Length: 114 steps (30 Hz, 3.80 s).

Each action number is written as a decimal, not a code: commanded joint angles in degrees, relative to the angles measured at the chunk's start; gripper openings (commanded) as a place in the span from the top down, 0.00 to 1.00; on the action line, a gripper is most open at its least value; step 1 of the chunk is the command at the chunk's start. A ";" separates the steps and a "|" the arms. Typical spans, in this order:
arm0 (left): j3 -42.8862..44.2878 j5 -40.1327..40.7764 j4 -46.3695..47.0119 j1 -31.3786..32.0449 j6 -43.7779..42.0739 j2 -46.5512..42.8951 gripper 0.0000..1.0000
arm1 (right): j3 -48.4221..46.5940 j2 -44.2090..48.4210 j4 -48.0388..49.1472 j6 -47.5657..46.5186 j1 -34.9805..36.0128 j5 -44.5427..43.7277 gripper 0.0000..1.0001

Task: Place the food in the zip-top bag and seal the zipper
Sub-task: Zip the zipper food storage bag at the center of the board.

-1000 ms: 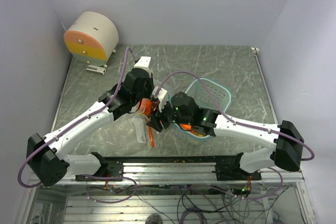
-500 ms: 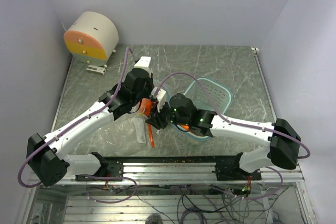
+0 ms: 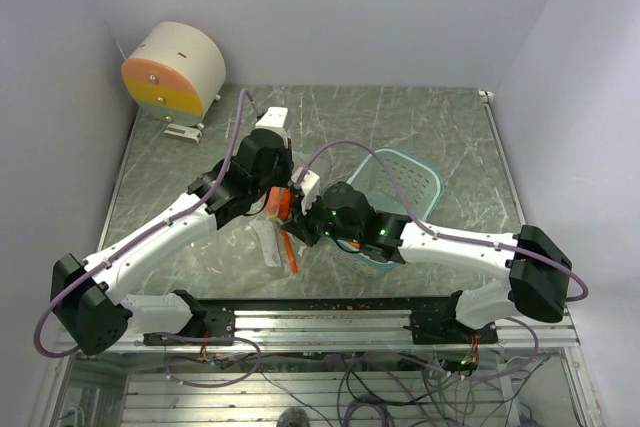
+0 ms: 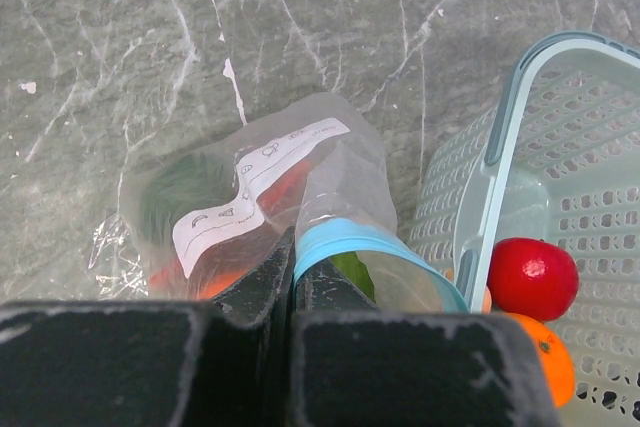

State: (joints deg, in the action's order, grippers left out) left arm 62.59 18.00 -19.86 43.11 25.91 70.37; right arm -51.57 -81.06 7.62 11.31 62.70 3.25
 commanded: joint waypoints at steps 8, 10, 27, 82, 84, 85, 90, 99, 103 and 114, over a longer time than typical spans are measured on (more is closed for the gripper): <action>1.79 2.34 0.12 0.13 -4.52 -4.82 0.32 | -2.18 4.66 1.15 1.47 -3.88 2.42 1.00; 1.60 2.28 -0.55 0.13 -6.43 -7.01 0.02 | -2.48 4.40 0.93 2.85 -5.81 4.77 1.00; -10.08 -7.55 -5.19 0.12 -25.74 -30.24 0.13 | -7.55 6.45 -3.35 1.28 -16.05 20.27 1.00; -39.35 -14.42 38.03 0.12 -14.78 -36.97 0.80 | -7.58 7.42 -2.34 0.33 -17.14 31.91 1.00; -39.38 -15.13 38.23 0.11 -14.71 -36.66 0.84 | -7.58 7.18 -2.43 0.25 -17.09 31.83 1.00; -39.26 -16.03 38.35 0.13 -15.16 -36.36 0.84 | -7.64 7.02 -2.43 0.35 -17.09 31.76 1.00; -38.92 -18.23 41.23 0.11 -15.82 -34.69 0.64 | -7.83 6.27 -2.17 0.53 -17.10 32.41 1.00; -41.48 -22.77 50.91 0.17 -19.83 -31.85 0.89 | -8.48 6.17 -3.32 -0.18 -17.12 33.15 1.00; -41.36 -28.63 53.10 0.13 -20.80 -28.77 0.93 | -8.63 5.80 -3.62 -0.41 -17.11 32.93 1.00; -28.51 -24.21 22.89 0.11 -22.88 -33.81 0.93 | -8.70 11.36 -7.78 -6.47 -17.10 20.53 0.65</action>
State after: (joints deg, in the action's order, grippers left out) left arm 27.35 -7.90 15.18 43.18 4.86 39.13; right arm -59.48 -73.95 0.30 8.36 45.71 30.57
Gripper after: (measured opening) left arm 0.075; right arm 0.271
